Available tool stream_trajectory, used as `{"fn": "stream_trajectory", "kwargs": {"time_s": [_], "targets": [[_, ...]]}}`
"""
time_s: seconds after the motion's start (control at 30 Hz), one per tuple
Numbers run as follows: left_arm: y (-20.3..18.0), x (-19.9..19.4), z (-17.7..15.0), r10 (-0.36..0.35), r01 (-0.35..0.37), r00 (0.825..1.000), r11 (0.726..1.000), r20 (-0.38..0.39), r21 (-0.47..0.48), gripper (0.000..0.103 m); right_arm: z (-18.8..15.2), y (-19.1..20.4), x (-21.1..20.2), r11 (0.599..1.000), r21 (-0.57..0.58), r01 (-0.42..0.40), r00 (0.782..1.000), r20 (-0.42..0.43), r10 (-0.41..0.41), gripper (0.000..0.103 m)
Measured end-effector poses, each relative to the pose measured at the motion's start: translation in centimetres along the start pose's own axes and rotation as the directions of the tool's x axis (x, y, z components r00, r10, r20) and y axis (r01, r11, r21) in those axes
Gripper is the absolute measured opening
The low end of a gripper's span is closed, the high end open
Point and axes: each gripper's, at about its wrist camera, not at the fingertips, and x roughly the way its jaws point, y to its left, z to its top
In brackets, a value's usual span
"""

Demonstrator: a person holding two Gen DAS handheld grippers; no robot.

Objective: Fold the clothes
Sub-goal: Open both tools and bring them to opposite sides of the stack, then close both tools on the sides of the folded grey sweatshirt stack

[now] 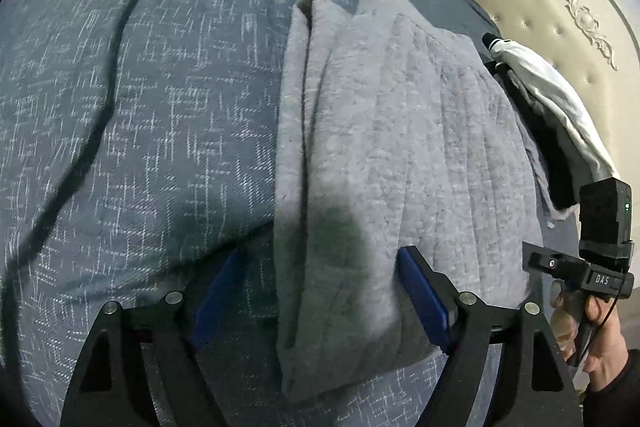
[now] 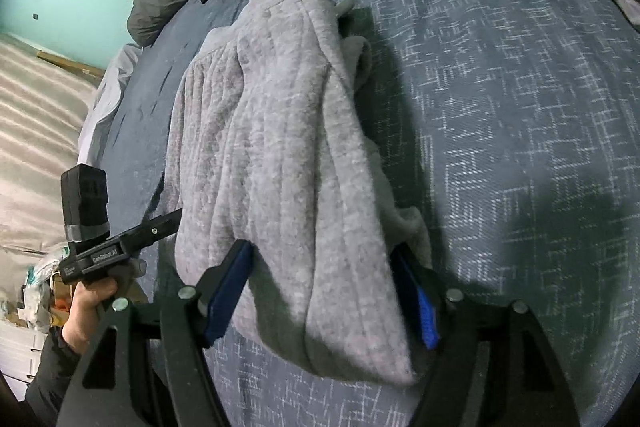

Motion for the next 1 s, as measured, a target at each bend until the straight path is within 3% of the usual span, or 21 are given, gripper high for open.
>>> {"fn": "stream_trajectory", "kwargs": {"time_s": [0.1, 0.2, 0.33, 0.47, 0.63, 0.83, 1.0], "targets": [[-1.1, 0.4, -0.2, 0.013, -0.012, 1.0, 0.999, -0.002, 0.045, 0.075, 0.1, 1.0, 0.4, 0.999, -0.035, 0.024, 1.0, -0.009, -0.024, 0.068], [-0.6, 0.7, 0.0, -0.002, 0.002, 1.0, 1.0, -0.003, 0.022, 0.076, 0.2, 2.0, 0.8, 0.994, -0.09, 0.069, 0.997, -0.025, -0.071, 0.066], [-0.3, 1.1, 0.2, -0.02, 0.02, 1.0, 1.0, -0.01, 0.005, 0.076, 0.5, 1.9, 1.4, 0.997, -0.053, 0.065, 0.998, -0.017, -0.066, 0.073], [-0.3, 1.2, 0.3, -0.029, 0.029, 0.999, 1.0, -0.022, 0.009, 0.076, 0.5, 2.1, 2.2, 0.996, -0.043, 0.08, 0.997, 0.003, -0.08, 0.072], [-0.2, -0.6, 0.0, 0.019, -0.018, 1.0, 0.999, -0.013, 0.046, 0.076, 0.2, 2.2, 2.2, 0.998, -0.042, 0.052, 0.999, 0.012, -0.051, 0.069], [2.0, 0.0, -0.5, -0.03, 0.03, 1.0, 0.999, -0.006, -0.014, 0.092, 0.1, 2.0, 2.4, 0.999, -0.034, 0.028, 0.999, 0.017, -0.027, 0.069], [1.2, -0.3, -0.9, -0.018, 0.019, 0.999, 1.0, 0.027, -0.018, 0.094, -0.2, 1.7, 2.3, 0.999, -0.037, 0.021, 1.0, 0.023, -0.02, 0.069]]}}
